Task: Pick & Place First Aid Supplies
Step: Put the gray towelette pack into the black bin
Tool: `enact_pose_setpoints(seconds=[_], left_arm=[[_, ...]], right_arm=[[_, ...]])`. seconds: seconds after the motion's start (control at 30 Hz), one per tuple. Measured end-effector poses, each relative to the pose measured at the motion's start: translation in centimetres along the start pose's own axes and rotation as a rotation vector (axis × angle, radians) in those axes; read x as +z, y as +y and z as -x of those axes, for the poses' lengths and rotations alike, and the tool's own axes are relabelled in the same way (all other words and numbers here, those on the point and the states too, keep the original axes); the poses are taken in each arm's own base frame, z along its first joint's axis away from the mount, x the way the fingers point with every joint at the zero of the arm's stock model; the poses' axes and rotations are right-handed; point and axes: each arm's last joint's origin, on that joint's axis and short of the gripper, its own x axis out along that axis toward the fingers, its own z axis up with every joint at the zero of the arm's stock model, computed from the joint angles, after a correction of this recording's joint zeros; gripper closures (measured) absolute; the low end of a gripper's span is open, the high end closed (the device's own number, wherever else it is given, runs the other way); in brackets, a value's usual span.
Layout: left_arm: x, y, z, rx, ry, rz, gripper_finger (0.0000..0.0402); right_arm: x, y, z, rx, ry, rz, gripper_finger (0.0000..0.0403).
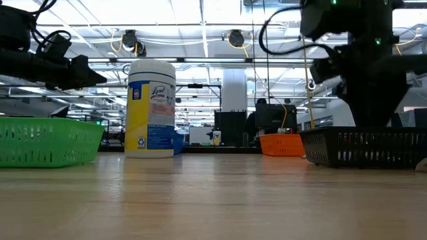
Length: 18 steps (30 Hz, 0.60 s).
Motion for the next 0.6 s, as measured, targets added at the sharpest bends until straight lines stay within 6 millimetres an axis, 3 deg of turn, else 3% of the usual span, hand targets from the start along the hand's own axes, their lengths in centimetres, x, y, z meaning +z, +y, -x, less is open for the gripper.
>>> enact_pose_setpoints(seconds=[0.33, 0.6], left_arm=[[0.0, 0.0, 0.0, 0.000, 0.000, 0.000, 0.0128], [0.0, 0.0, 0.0, 0.000, 0.000, 0.000, 0.0128]], right_arm=[[-0.1, 0.2, 4.1, -0.001, 0.013, -0.160, 0.0241], [-0.6, 1.0, 4.9, 0.006, 0.002, -0.343, 0.0252]])
